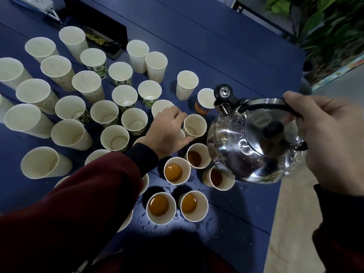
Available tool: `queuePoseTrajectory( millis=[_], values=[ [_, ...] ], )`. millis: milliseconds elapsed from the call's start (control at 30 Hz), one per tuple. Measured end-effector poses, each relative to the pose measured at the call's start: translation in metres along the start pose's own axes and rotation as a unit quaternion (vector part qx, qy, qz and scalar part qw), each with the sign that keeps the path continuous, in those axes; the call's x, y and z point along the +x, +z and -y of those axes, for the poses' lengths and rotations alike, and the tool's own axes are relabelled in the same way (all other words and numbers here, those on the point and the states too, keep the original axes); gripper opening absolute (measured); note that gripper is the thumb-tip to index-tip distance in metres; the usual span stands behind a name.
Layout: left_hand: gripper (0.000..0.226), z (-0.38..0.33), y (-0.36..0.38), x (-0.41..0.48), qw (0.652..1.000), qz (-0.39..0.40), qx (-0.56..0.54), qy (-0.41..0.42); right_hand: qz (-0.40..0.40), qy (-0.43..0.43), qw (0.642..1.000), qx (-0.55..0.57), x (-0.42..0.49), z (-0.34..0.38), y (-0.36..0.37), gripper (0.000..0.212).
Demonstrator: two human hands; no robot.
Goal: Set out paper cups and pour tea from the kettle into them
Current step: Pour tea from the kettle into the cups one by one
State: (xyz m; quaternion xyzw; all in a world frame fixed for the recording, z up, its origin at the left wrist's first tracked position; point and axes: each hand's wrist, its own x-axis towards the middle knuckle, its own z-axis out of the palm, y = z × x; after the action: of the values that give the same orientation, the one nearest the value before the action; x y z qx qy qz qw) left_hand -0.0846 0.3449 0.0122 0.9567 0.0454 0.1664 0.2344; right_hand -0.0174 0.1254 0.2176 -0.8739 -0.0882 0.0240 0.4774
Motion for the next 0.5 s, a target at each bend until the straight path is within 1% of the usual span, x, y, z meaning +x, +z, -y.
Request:
queuePoseTrajectory(
  millis=[100, 200, 333, 500],
  values=[
    [0.057, -0.001, 0.010, 0.008, 0.999, 0.031, -0.031, 0.009, 0.010, -0.014, 1.000, -0.010, 0.002, -0.003, 0.000, 0.049],
    [0.057, -0.002, 0.017, 0.016, 0.998, 0.059, -0.020, -0.005, 0.014, -0.030, 0.999, -0.036, 0.002, -0.007, 0.001, 0.046],
    [0.053, -0.003, 0.021, 0.018, 0.997, 0.072, 0.001, -0.016, 0.030, -0.026, 0.998, -0.053, 0.004, -0.010, 0.004, 0.047],
    [0.053, -0.004, 0.022, 0.018, 0.997, 0.067, 0.011, -0.021, 0.032, -0.021, 0.996, -0.084, 0.008, -0.016, 0.008, 0.048]
  ],
)
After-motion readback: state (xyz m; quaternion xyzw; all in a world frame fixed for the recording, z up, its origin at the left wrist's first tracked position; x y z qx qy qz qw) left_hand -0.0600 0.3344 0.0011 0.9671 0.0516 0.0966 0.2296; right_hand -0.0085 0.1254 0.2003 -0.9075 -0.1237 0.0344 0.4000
